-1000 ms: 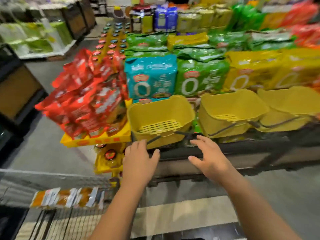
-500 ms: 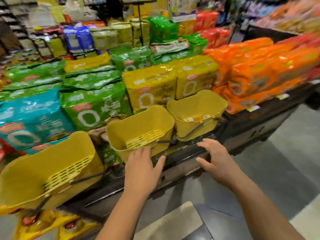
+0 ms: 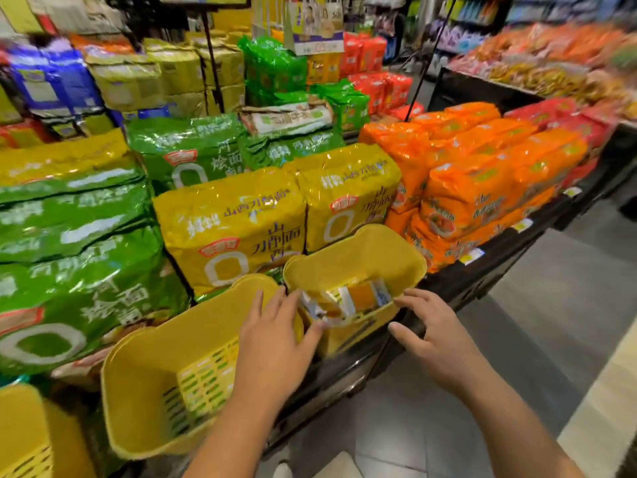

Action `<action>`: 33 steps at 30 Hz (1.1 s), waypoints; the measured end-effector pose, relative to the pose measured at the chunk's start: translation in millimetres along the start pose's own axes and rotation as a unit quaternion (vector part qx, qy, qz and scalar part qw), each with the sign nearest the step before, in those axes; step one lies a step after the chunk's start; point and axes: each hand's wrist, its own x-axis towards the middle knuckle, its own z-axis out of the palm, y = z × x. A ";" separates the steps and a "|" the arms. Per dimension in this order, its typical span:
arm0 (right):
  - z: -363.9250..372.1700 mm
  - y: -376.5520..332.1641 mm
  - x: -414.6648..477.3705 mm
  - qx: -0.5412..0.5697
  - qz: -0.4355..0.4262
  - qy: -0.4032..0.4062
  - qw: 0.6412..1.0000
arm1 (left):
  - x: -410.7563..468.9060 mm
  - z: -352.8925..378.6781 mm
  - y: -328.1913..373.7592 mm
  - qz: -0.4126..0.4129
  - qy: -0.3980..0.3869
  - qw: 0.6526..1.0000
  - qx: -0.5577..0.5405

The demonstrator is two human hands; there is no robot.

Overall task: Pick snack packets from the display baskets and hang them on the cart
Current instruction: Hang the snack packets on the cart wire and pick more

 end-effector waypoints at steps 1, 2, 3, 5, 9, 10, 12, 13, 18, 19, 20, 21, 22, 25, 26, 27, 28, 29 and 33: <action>-5.0 -0.1 15.8 -0.009 0.005 0.004 1.000 | 19.7 2.0 2.4 0.000 -0.024 1.000 0.018; -9.4 0.1 28.6 -0.020 0.007 0.007 1.000 | 35.6 4.2 4.1 -0.001 -0.056 0.998 0.041; -13.0 0.2 40.4 -0.030 0.005 0.012 0.999 | 49.1 7.1 4.3 -0.004 -0.093 0.993 0.067; -16.7 3.0 65.7 -0.045 -0.002 0.022 0.999 | 74.0 15.3 1.9 -0.011 -0.182 0.976 0.120; -10.4 9.4 104.4 -0.033 -0.012 0.000 0.999 | 98.5 23.9 -4.0 -0.030 -0.291 0.944 0.149; -7.3 10.6 113.7 -0.041 -0.012 -0.022 0.999 | 100.1 23.2 -4.7 -0.032 -0.300 0.942 0.147; -1.3 13.5 140.1 -0.080 -0.004 -0.093 0.992 | 104.8 21.5 -4.5 -0.042 -0.307 0.941 0.134; 2.3 14.2 154.1 -0.108 0.006 -0.138 0.985 | 107.5 20.3 -4.6 -0.045 -0.313 0.940 0.131; 15.6 2.8 220.9 -0.291 -0.027 -0.396 0.871 | 109.1 22.7 -0.3 -0.112 -0.317 0.939 0.073; 20.1 0.0 233.7 -0.310 -0.042 -0.429 0.847 | 108.8 23.4 0.2 -0.132 -0.304 0.942 0.048; 27.1 -0.9 243.9 -0.312 -0.038 -0.456 0.833 | 108.0 23.1 1.0 -0.147 -0.295 0.944 0.021; 35.4 0.1 254.6 -0.308 -0.032 -0.476 0.823 | 107.4 23.5 3.6 -0.160 -0.283 0.946 0.004; 44.1 2.0 260.8 -0.317 -0.035 -0.490 0.811 | 106.1 23.2 6.3 -0.165 -0.270 0.949 -0.002; 63.1 13.3 265.0 -0.432 -0.089 -0.499 0.746 | 99.0 29.2 8.7 -0.187 -0.216 0.957 -0.048; 68.6 17.3 262.7 -0.458 -0.106 -0.497 0.730 | 94.3 32.3 7.5 -0.192 -0.196 0.958 -0.086; 74.3 22.6 262.7 -0.468 -0.129 -0.496 0.720 | 90.4 35.8 4.9 -0.190 -0.180 0.957 -0.130; 77.7 26.3 261.8 -0.470 -0.154 -0.488 0.719 | 87.1 39.5 1.6 -0.185 -0.167 0.953 -0.172; 80.8 28.6 263.5 -0.471 -0.185 -0.475 0.720 | 83.5 40.8 0.1 -0.188 -0.151 0.948 -0.209; 73.4 28.7 269.8 -0.416 -0.214 -0.468 0.750 | 80.3 40.7 3.7 -0.198 -0.110 0.940 -0.255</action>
